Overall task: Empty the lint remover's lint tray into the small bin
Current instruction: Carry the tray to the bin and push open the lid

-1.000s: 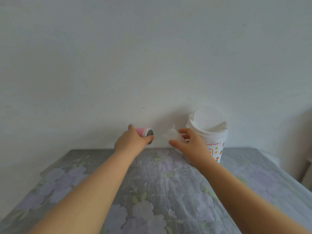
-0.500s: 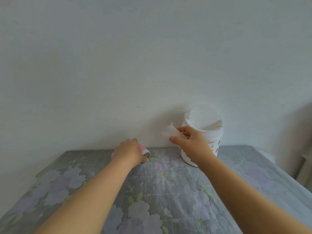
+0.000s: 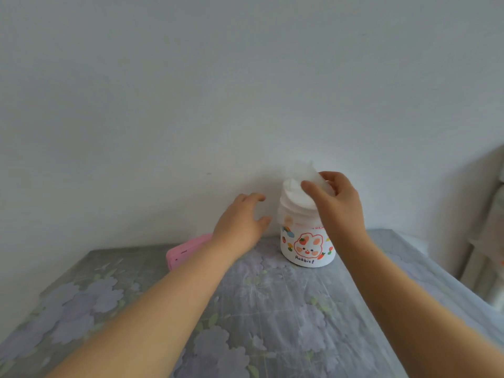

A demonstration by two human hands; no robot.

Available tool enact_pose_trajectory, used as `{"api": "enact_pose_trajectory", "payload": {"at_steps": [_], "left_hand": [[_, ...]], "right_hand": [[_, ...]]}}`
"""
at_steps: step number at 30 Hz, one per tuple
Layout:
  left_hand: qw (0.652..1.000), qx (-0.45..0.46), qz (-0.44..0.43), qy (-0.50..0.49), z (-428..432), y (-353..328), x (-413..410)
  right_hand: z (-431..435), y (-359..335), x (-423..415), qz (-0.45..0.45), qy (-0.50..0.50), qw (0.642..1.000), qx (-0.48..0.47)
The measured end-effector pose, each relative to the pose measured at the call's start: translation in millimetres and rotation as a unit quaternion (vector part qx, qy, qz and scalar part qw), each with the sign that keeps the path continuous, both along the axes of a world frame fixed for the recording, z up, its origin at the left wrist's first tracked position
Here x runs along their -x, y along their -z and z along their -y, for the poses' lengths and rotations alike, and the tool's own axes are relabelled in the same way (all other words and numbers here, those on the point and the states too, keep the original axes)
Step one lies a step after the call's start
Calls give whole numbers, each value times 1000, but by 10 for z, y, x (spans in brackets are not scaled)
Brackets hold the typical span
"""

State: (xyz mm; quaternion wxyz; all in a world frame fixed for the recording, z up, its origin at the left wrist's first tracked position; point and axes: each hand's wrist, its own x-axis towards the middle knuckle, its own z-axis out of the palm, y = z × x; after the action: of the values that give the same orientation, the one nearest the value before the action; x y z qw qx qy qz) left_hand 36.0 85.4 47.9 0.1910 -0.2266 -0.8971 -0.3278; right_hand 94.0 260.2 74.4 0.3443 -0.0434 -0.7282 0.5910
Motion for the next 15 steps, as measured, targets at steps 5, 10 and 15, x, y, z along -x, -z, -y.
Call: {"api": "enact_pose_trajectory", "payload": {"at_steps": [5,10,15], "left_hand": [[995,45,-68,60,-392,-16,-64],[989,93,-100,49,-522,3,-1],[991,79,-101,46,-525,-43,-22]], "right_hand": [[-372,19,59,8,75,996,43],[-507,111,143,42,44,997,50],[-477,125,160,47,22,998,46]]}}
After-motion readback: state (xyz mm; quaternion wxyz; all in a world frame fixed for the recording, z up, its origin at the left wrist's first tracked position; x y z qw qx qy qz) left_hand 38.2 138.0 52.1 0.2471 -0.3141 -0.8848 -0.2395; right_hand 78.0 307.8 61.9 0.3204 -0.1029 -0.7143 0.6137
